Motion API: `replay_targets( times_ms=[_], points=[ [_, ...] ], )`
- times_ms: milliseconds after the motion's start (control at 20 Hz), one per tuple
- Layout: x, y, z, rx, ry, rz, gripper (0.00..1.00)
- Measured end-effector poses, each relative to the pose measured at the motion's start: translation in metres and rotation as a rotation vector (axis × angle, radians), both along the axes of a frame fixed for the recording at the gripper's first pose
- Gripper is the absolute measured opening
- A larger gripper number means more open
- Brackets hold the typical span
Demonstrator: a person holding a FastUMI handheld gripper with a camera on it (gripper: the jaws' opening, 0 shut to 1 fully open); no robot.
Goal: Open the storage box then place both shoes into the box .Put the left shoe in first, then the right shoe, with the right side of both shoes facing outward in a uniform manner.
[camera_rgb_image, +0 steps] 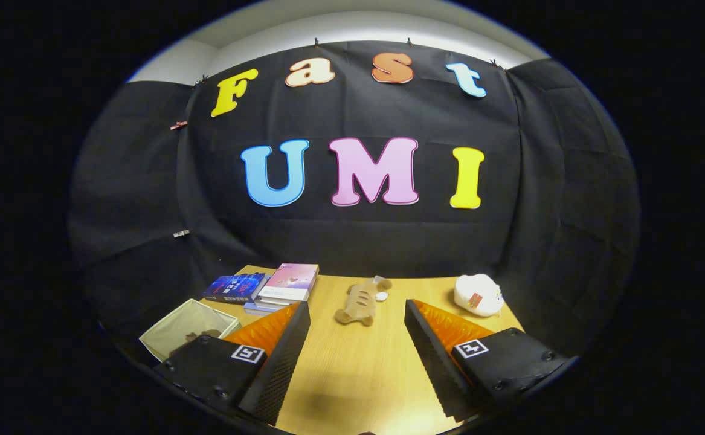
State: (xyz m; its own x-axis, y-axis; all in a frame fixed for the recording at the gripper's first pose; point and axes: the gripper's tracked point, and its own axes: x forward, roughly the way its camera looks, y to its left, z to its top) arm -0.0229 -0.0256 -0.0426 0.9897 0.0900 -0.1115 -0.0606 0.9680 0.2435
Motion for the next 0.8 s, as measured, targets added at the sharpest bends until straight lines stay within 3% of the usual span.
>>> replay_targets(
  times_ms=[300,800],
  points=[
    [-0.003,-0.017,0.023,-0.045,-0.098,-0.058,0.98],
    [0.018,0.01,0.031,-0.025,-0.107,0.034,0.98]
  ],
)
